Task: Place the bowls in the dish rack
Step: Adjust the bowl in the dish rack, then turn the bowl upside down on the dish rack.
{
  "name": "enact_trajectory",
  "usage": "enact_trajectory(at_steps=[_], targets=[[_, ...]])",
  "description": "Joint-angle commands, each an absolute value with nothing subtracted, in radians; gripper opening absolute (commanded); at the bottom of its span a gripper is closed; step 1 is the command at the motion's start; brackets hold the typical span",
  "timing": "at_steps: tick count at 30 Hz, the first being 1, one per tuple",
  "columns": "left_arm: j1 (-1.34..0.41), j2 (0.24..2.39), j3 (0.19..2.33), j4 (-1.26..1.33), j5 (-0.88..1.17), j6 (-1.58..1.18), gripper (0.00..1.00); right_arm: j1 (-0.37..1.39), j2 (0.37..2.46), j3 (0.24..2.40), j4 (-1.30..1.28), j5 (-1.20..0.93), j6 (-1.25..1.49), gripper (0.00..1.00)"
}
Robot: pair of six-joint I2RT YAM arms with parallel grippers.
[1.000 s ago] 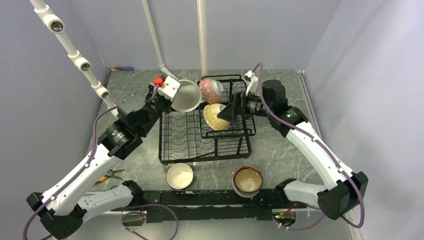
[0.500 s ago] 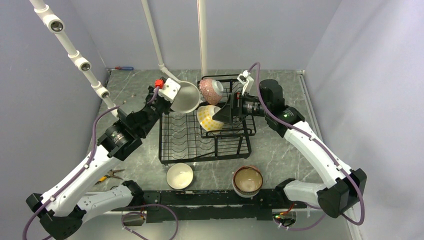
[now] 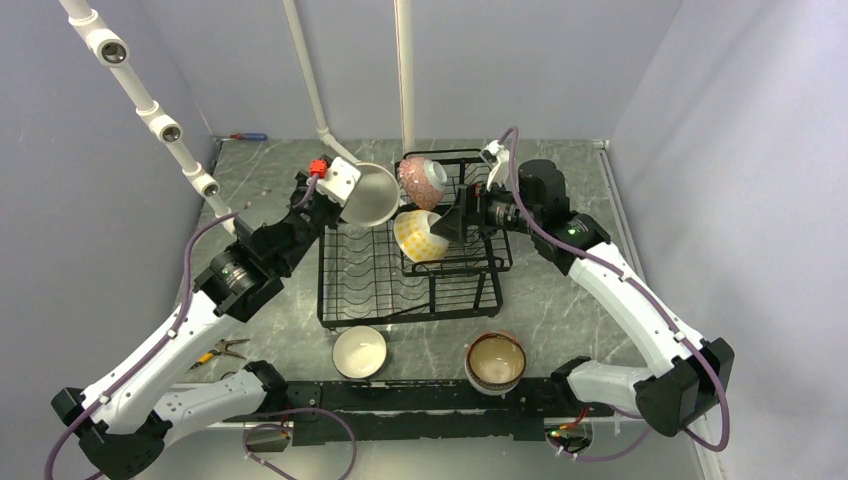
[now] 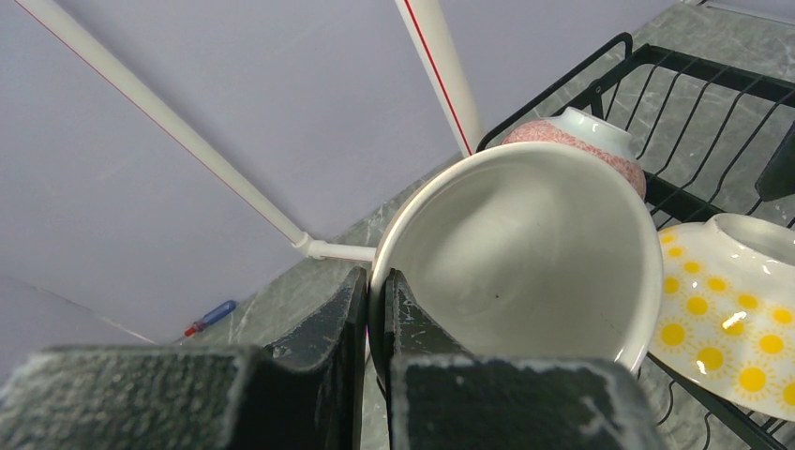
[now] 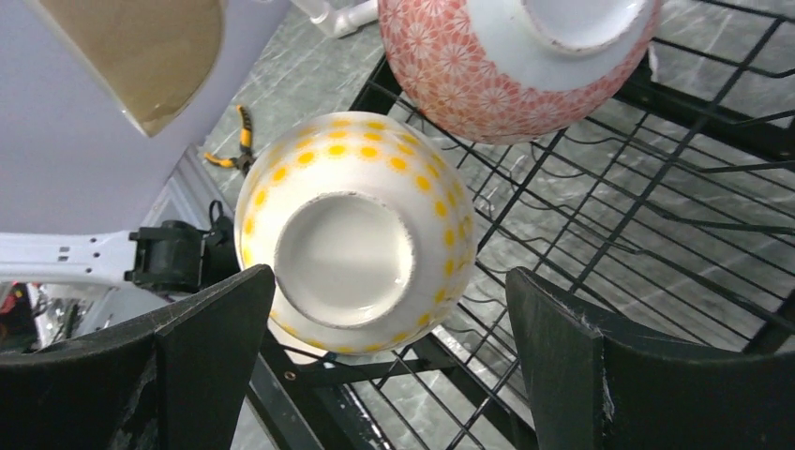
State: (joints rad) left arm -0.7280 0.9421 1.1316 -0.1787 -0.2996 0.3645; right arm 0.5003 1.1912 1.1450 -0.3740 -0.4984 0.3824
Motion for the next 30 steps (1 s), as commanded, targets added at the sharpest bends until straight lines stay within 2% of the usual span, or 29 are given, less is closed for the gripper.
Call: enact_trajectory(at_steps=[1, 13, 21, 25, 30], targets=[[-0.729, 0.903, 1.148, -0.053, -0.278, 0.379, 0.03, 0.503, 1.151, 1.21, -0.353, -0.444, 0.337, 0.99], [-0.729, 0.974, 1.252, -0.045, -0.07, 0.307, 0.03, 0.535, 1.17, 1.347, -0.257, -0.566, 0.33, 0.98], [-0.729, 1.07, 1.336, -0.016, 0.078, 0.197, 0.03, 0.582, 1.25, 1.424, -0.258, -0.463, 0.369, 0.94], [-0.728, 1.081, 1.33, 0.013, 0.08, 0.189, 0.03, 0.595, 1.266, 1.437, -0.274, -0.37, 0.347, 0.84], [-0.729, 1.088, 1.318, 0.019, 0.072, 0.195, 0.03, 0.61, 1.295, 1.454, -0.289, -0.344, 0.323, 0.59]])
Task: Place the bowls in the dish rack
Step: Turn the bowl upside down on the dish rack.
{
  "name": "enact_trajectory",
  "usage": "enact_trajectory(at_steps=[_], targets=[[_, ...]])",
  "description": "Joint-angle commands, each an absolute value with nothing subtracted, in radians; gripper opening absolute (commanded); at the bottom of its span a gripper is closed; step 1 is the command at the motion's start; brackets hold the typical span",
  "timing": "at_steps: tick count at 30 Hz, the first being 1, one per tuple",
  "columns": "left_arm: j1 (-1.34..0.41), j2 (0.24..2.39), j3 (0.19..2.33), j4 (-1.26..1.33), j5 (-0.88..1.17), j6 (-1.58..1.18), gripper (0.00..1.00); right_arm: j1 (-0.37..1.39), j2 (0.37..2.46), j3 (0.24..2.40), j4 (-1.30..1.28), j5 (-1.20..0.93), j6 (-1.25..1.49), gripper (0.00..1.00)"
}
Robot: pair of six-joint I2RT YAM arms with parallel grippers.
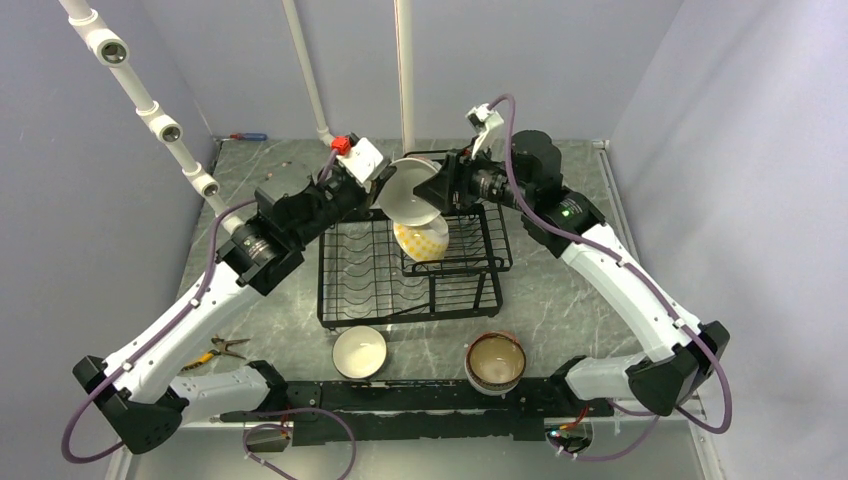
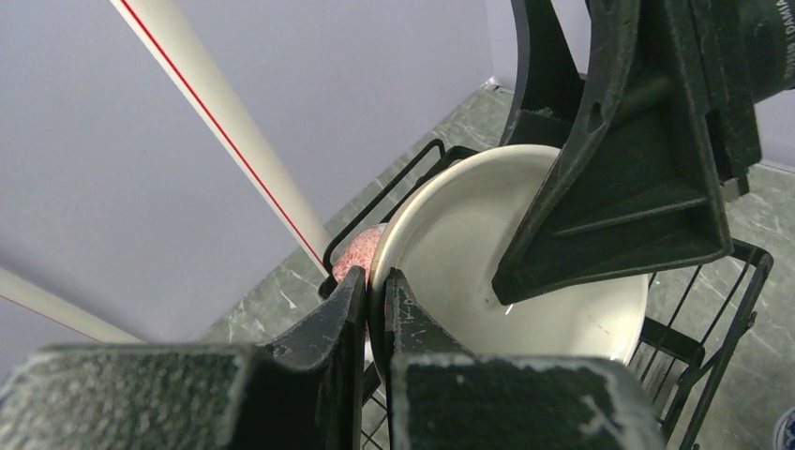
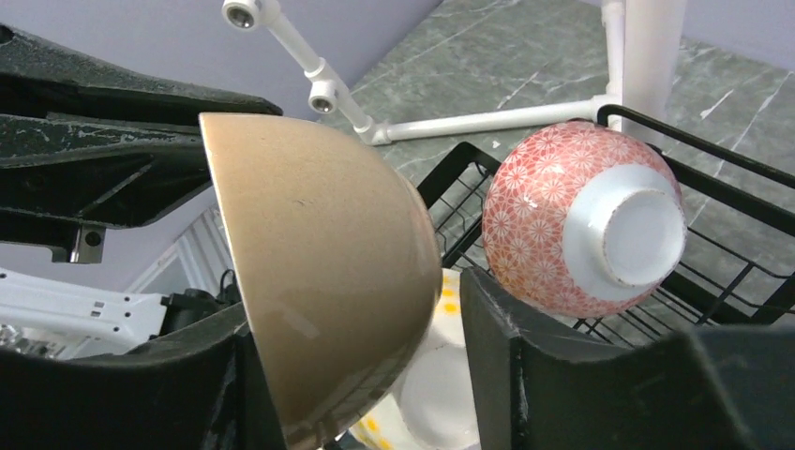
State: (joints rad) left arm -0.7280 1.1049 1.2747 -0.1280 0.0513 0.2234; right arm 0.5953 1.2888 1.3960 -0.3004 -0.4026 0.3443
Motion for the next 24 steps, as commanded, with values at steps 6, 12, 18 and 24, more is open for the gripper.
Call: enact_trajectory(at_steps=[6, 12, 18, 24], targets=[[-0.728, 1.084, 1.302, 0.029, 0.071, 0.192, 0.05, 0.618, 1.291, 1.434, -0.274, -0.316, 0.312, 0.12], [-0.729, 1.08, 1.295, 0.032, 0.089, 0.169, 0.24, 0.617, 1.279, 1.43, -0.259, -0.257, 0.299, 0.0], [-0.729, 1.051, 1.311, -0.057, 0.119, 0.097, 0.73, 0.616, 1.242, 1.426, -0.242, -0.219, 0.264, 0.0], [-0.728, 0.992, 1.306, -0.163, 0.167, -0.043, 0.93, 0.617, 1.187, 1.389, -0.183, -0.236, 0.227, 0.0]])
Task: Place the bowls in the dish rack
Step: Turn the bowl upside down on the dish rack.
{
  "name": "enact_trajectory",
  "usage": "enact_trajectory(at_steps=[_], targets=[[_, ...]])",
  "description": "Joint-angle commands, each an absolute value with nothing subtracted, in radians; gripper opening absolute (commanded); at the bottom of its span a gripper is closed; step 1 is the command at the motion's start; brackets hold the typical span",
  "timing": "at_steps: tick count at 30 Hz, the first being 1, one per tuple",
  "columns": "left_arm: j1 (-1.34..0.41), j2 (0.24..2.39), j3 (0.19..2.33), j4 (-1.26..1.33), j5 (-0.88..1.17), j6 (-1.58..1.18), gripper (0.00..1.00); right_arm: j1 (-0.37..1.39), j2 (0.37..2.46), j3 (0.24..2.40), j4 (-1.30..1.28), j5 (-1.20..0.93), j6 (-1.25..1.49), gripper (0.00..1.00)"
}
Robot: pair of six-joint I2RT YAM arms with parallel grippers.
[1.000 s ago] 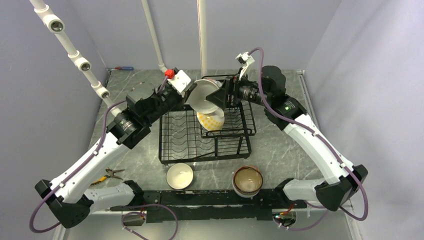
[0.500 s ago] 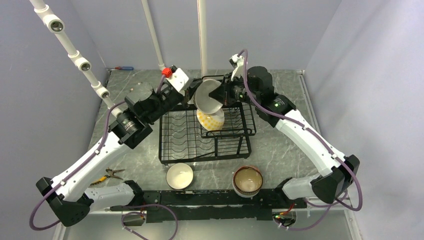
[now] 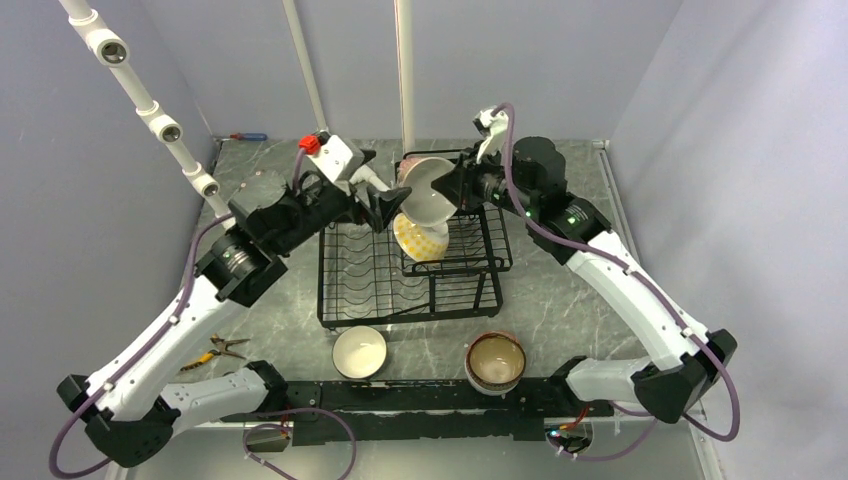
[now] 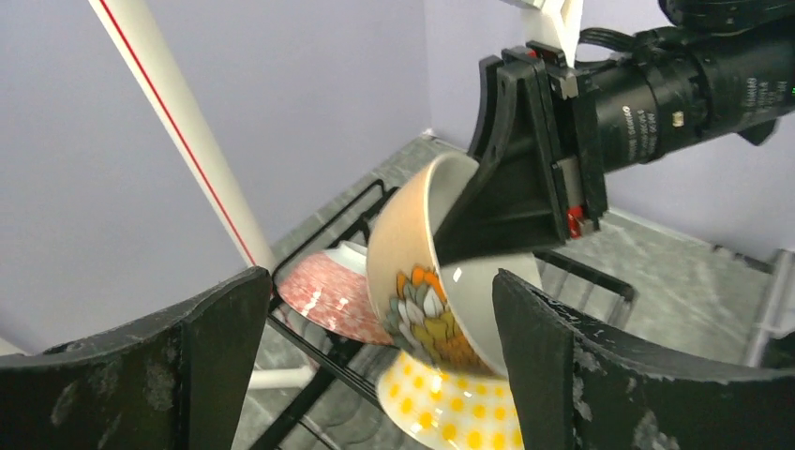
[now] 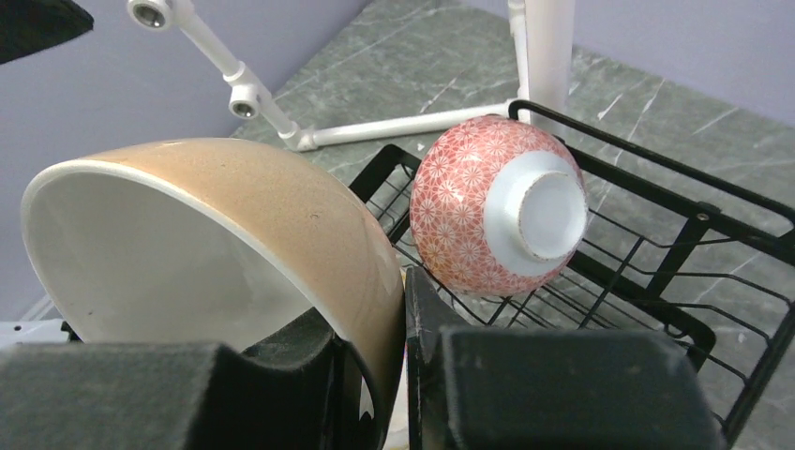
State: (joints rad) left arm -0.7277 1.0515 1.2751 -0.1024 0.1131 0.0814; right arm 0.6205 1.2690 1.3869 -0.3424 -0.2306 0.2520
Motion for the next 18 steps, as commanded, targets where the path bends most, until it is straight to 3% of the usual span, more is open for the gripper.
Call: enact_trajectory(at_steps=[1, 11, 18], targets=[[-0.729, 0.982, 1.307, -0.195, 0.173, -0.064, 0.93, 0.618, 1.177, 1.381, -0.168, -0.26, 0.221, 0.0], [-0.729, 0.982, 1.33, -0.327, 0.269, -0.223, 0.94, 0.617, 1.125, 1.281, -0.005, -0.345, 0.167, 0.0], [-0.728, 1.012, 1.307, -0.242, 0.401, -0.236, 0.94, 0.617, 1.115, 1.234, 0.099, -0.339, 0.163, 0.0]])
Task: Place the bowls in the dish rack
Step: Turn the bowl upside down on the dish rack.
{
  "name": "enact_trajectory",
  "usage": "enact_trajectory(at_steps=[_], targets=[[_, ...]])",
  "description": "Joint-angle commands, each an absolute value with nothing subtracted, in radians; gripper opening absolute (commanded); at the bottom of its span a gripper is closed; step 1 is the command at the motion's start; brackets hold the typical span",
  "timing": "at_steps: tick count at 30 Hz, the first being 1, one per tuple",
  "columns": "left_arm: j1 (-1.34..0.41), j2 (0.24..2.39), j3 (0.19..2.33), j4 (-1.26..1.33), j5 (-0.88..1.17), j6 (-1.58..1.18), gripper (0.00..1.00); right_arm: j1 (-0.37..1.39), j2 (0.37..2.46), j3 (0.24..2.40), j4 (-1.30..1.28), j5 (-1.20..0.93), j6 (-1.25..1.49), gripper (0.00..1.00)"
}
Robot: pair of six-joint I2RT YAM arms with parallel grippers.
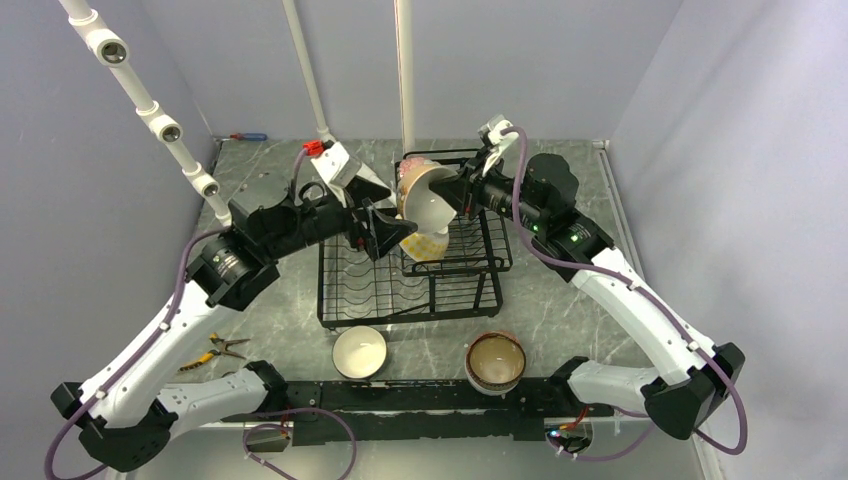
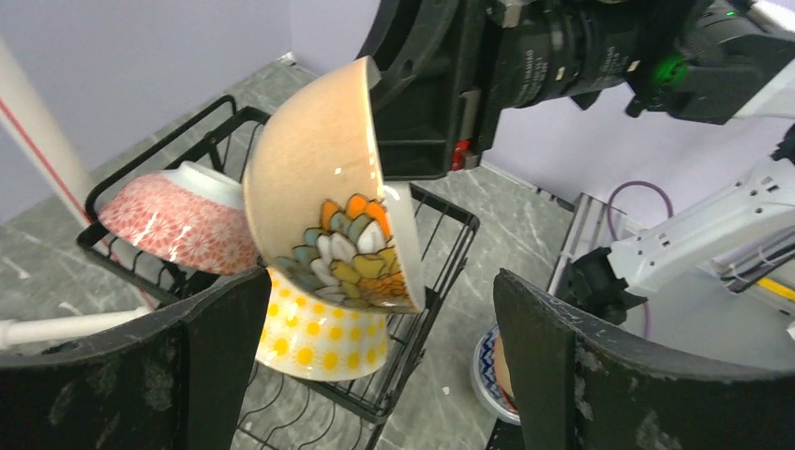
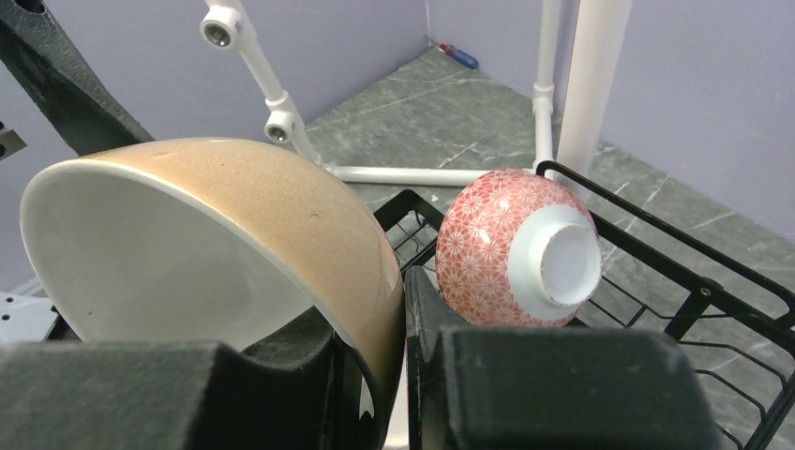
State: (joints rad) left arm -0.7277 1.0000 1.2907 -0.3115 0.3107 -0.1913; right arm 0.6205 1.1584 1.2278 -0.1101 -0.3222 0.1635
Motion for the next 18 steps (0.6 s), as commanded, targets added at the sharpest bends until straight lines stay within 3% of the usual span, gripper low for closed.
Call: enact_trajectory(at_steps=[1, 9, 18], targets=[[-0.728, 1.025, 1.313, -0.239, 0.402, -0.247, 0.94, 0.617, 1.115, 1.231, 0.109, -0.348, 0.168, 0.0], [-0.729, 1.125, 1.408, -0.323, 0.242, -0.318, 0.92, 0.617, 1.119, 1.227, 0.132, -0.372, 0.187, 0.0], [-0.728, 1.149, 1.425, -0.246, 0.366, -0.3, 0.78, 0.617, 1.128, 1.234, 0.146, -0.415, 0.209, 0.0]])
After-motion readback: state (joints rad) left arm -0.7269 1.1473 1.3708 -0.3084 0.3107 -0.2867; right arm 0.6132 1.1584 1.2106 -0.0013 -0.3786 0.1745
